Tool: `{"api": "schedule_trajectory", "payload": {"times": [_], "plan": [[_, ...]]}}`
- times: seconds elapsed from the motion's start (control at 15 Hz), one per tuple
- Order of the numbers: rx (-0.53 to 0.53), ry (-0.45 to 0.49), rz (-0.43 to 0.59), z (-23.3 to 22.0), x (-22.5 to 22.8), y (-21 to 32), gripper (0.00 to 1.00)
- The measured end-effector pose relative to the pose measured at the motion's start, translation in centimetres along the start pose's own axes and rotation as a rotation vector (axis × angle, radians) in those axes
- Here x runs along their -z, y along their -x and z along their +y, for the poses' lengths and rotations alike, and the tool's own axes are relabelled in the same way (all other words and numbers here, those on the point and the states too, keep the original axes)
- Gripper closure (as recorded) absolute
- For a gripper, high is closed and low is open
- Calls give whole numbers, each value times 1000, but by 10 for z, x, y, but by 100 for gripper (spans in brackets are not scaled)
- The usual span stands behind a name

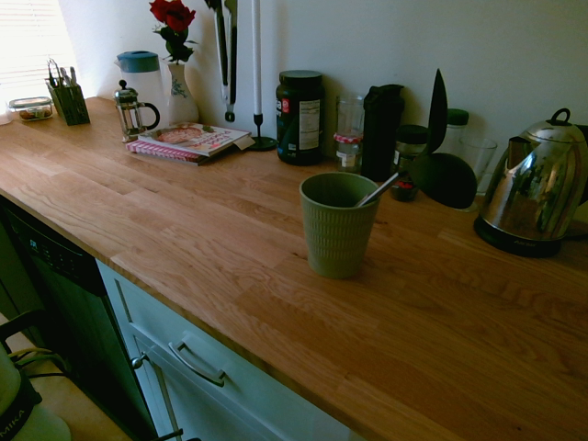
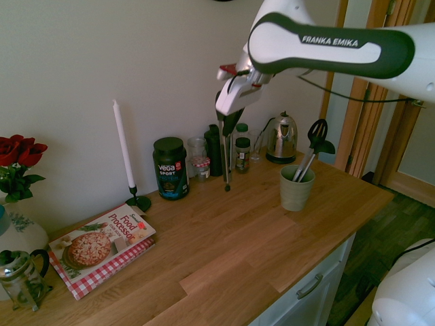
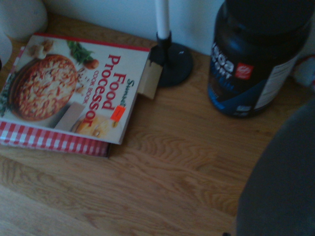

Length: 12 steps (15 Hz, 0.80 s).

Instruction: Put the tongs back in the holder

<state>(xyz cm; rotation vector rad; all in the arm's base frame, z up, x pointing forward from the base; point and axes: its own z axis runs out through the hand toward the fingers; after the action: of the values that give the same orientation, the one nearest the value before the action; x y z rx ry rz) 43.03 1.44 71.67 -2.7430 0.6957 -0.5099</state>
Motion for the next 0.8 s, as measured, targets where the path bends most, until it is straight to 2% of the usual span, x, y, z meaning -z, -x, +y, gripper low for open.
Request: {"api": "schedule_trajectory", "payload": {"times": [0.2,0.4,0.53,0.8], "plan": [[-71,1,90,45,70,-29,100],[-138,14,136,100,113,-48,100],[-178,28,126,129,109,-56,100],[-259,59,75,196,54,-64,100]]}}
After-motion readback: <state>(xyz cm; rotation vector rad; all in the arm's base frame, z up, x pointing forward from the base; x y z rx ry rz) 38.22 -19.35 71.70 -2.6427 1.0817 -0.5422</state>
